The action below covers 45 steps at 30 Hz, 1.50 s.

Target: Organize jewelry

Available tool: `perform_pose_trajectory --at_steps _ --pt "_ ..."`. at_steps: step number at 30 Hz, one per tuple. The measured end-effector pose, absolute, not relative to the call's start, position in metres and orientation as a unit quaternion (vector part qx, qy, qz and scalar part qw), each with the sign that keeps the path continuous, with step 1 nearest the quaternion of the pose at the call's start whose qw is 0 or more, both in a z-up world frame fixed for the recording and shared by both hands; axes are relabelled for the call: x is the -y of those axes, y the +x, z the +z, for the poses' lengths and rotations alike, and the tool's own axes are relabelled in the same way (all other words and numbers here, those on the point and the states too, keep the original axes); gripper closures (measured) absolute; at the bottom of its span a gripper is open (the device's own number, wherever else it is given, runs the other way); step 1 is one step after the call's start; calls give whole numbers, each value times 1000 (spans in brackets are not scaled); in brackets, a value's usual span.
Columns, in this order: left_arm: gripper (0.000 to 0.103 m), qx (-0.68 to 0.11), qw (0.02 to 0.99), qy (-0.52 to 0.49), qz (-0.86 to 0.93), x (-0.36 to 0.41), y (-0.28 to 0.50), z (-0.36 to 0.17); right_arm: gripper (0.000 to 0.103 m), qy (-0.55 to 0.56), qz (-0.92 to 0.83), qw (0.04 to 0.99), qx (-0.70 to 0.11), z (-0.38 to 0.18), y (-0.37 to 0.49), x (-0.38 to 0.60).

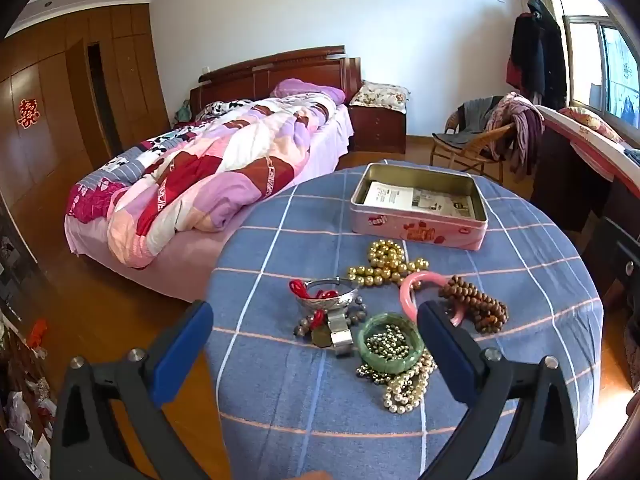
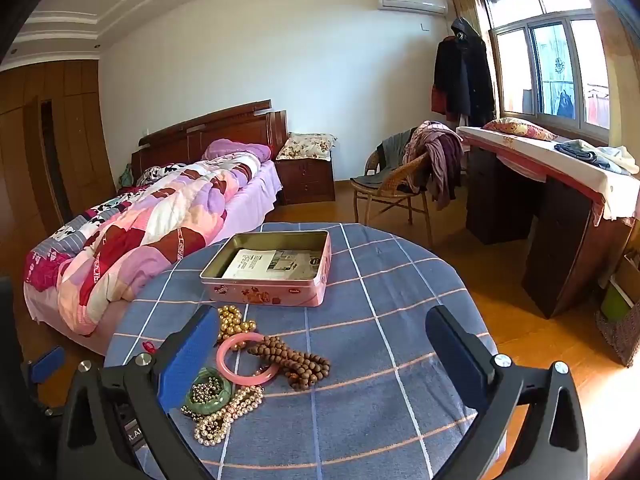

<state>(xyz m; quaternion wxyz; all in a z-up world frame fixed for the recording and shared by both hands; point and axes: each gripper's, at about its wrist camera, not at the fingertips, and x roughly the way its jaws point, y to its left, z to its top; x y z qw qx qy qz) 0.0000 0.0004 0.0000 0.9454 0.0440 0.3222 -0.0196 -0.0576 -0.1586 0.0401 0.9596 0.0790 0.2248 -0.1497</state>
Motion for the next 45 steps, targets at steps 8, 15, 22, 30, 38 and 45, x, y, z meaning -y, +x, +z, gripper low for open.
perform_pose_trajectory --at_steps 8,15,22,30,38,45 --pt "0 -314 947 52 -28 2 -7 0 1 85 -155 957 -231 41 -56 164" --pt "0 -308 949 55 -31 2 -5 3 1 85 -157 957 -229 40 -57 165" --pt "0 -308 949 56 -29 1 -4 4 1 88 -158 955 -235 43 -56 164" --pt "0 -308 949 53 -32 1 -4 3 1 90 -156 955 -234 45 -57 164" --pt "0 -309 949 51 -31 -1 -4 4 1 92 -158 954 -236 44 -56 165" --pt "0 -309 949 52 -29 0 -6 3 1 92 -158 955 -235 43 -57 165"
